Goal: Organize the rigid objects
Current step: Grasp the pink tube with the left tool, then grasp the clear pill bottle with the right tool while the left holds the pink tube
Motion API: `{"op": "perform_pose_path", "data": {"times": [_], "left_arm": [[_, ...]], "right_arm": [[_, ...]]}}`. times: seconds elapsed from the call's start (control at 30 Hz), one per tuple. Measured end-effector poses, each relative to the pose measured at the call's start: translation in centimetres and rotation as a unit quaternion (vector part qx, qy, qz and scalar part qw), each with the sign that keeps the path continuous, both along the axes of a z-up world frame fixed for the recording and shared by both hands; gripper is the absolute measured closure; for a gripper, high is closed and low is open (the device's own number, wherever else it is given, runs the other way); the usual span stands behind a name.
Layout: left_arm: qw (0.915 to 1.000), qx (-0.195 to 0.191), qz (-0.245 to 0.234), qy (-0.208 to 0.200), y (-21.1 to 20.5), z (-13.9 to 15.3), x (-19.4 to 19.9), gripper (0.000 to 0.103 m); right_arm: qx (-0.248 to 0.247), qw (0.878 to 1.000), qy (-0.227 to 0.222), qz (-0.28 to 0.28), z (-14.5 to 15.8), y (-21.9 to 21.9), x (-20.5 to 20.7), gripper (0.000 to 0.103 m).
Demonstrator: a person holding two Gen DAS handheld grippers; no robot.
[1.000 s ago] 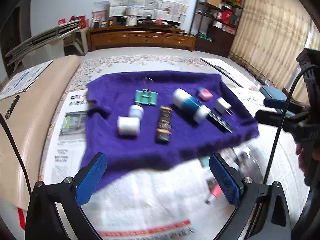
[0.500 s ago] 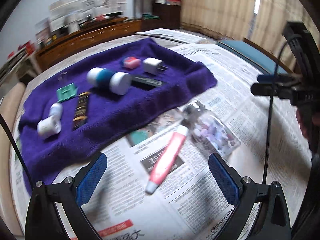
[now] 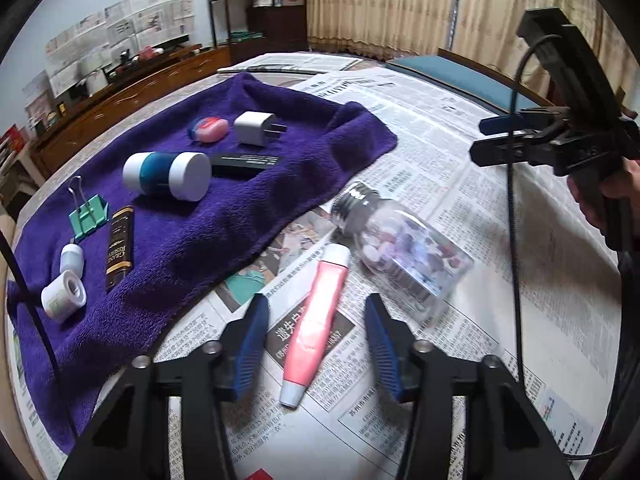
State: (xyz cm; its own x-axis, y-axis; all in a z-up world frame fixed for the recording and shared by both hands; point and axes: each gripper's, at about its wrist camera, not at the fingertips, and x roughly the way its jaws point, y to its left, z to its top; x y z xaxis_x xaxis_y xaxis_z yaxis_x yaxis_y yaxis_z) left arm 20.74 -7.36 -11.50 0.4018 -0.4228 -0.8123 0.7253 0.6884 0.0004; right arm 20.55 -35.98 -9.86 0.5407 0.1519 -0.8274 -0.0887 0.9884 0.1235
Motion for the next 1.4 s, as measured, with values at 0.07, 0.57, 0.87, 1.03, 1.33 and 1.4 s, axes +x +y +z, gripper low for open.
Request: {"op": "perform_pose_path", "data": {"times": [0.07,0.57,0.87,1.03,1.33,1.4], "left_arm": [[1.0,0.001,-0.008,-0.001,-0.2,0.0,-0.2,0.069],[0.9986,-0.017,0.05,-0.006,1.7,0.2,-1.5,0.087],[0.9954,-0.025,0.092,-0.004,5.4,0.0,-2.5,0.087],[0.9938,-0.028,0.107,-0.005,6.5,0.1,-2.7,0.087],[0.9918,-0.041,0.121,0.003,7.7,0.4,-2.4,0.086],[0.9913,-0.043,0.124,0.005,8.0,0.4,-2.3,0.087]], "right_arm": [[0.0,1.0,0.004,0.003,-0.2,0.2,0.0,0.0],[0.018,0.999,0.002,0.044,-0.3,4.0,-0.9,0.0],[0.019,0.997,0.003,0.071,-0.2,10.7,-1.0,0.0],[0.01,0.997,0.009,0.071,-0.5,13.2,-0.6,0.0],[-0.013,0.997,0.008,0.074,-1.1,16.3,-0.3,0.0],[-0.044,0.996,0.011,0.073,-1.3,16.5,0.1,0.001]]}}
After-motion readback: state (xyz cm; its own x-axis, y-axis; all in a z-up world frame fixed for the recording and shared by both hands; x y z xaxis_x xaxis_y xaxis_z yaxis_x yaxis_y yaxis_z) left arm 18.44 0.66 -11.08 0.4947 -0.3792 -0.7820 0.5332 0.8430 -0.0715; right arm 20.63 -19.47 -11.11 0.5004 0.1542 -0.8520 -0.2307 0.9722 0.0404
